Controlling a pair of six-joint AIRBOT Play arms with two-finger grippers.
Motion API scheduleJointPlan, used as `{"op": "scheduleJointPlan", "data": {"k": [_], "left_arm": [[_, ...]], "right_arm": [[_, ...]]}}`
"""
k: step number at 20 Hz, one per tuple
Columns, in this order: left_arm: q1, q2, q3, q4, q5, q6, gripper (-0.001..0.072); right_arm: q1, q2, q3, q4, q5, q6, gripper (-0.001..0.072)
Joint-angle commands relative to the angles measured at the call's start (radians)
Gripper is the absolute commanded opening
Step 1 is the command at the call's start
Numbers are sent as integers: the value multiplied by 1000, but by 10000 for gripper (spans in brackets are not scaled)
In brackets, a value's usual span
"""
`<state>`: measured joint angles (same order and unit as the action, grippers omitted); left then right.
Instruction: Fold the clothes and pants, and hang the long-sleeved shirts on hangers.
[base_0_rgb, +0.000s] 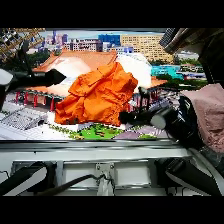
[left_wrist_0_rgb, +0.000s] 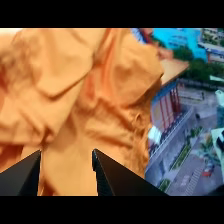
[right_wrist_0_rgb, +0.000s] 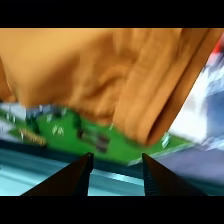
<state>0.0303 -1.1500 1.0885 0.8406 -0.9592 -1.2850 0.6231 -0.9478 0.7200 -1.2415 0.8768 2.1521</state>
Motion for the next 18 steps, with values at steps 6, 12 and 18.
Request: {"op": "scheduleJointPlan", "data": {"k": [6, 12, 18], "left_arm": [[17, 79, -99, 5, -21, -33, 319], [17, 90, -99, 9, -30, -35, 318], [17, 90, -99, 50, -51, -36, 318]], "right_arm": [[168, -154, -128, 51, -282, 146, 444], [168, -236, -126, 38, -486, 238, 443], [66, -256, -126, -13, -499, 286, 443]]}}
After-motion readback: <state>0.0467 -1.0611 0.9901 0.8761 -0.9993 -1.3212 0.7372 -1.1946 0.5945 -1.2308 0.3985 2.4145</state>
